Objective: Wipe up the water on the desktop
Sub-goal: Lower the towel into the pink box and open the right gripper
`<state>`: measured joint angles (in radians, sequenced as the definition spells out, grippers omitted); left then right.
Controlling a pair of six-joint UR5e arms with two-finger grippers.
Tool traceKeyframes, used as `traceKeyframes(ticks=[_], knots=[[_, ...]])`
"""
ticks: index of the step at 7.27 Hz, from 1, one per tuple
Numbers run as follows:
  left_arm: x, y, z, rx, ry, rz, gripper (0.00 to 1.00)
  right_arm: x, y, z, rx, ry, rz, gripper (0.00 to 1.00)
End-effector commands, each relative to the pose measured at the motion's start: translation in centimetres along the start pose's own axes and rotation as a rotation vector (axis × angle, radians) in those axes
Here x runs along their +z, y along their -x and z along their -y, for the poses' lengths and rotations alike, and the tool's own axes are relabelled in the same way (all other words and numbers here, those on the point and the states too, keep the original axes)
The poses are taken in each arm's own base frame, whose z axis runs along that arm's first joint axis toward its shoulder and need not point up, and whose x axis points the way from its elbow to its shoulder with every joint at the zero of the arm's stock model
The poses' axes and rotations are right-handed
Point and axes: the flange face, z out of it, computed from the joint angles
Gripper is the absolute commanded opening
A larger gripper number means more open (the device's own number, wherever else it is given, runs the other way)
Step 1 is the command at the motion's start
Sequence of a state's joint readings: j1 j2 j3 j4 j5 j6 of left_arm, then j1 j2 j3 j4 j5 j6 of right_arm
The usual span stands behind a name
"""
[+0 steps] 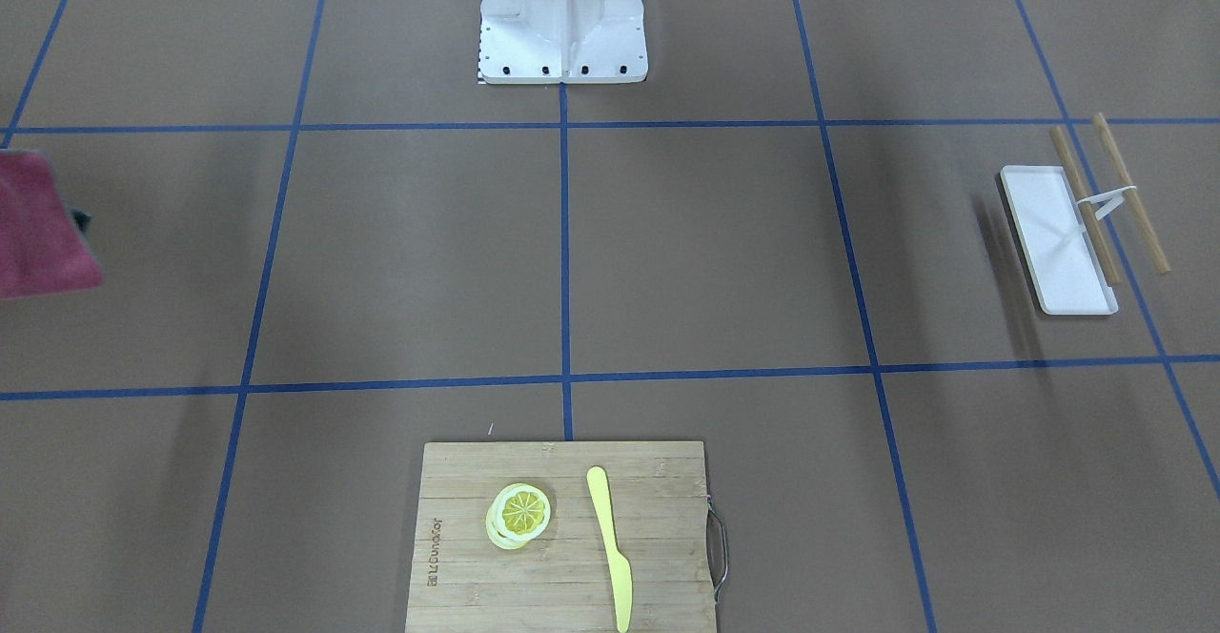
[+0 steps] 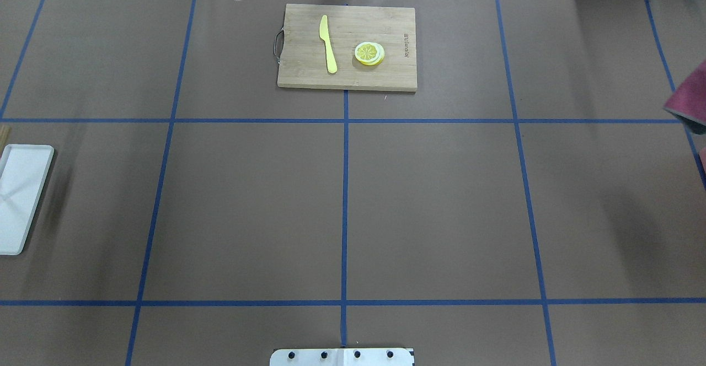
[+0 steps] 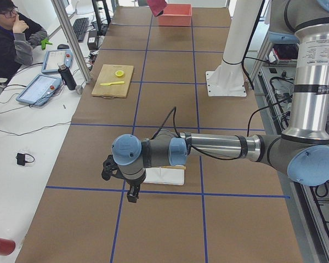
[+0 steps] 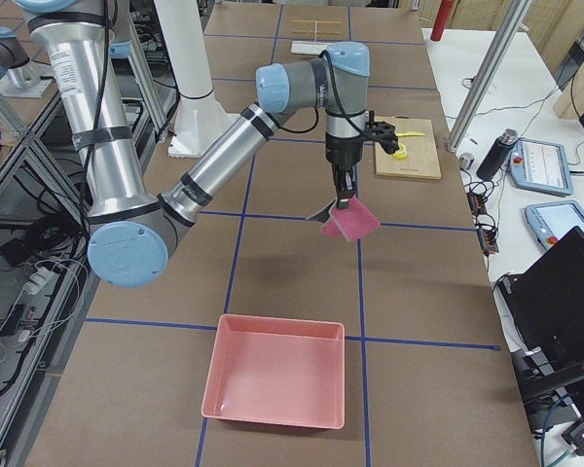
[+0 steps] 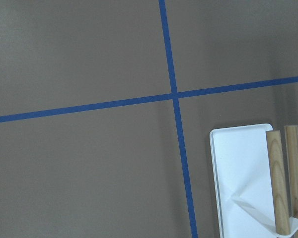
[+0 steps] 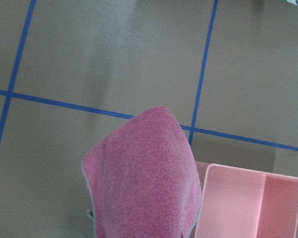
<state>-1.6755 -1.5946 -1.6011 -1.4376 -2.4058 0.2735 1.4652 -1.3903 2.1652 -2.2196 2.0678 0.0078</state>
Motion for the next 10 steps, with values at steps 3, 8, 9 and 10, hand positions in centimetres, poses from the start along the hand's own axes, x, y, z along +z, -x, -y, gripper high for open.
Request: traceKeyframes(ticks=[3, 8, 9, 10], knots=[[0.1, 0.0, -0.1, 0.003, -0.001, 0.001, 0.99, 7.0, -12.1, -10.2, 0.102, 0.046, 0.003, 0.00], [0.0, 0.0, -0.1, 0.016, -0.012, 0.002, 0.99, 24.0, -21.5, -12.6, 0.065, -0.024, 0.130, 0.00], [0.0, 0.0, -0.1, 0.016, -0.012, 0.002, 0.99, 24.1, -21.4, -12.5, 0.072, -0.023, 0.129, 0.00], [0.1, 0.0, -0.1, 0.013, -0.011, 0.002, 0.99, 24.2, -21.2, -12.2, 0.064, -0.021, 0.127, 0.04]])
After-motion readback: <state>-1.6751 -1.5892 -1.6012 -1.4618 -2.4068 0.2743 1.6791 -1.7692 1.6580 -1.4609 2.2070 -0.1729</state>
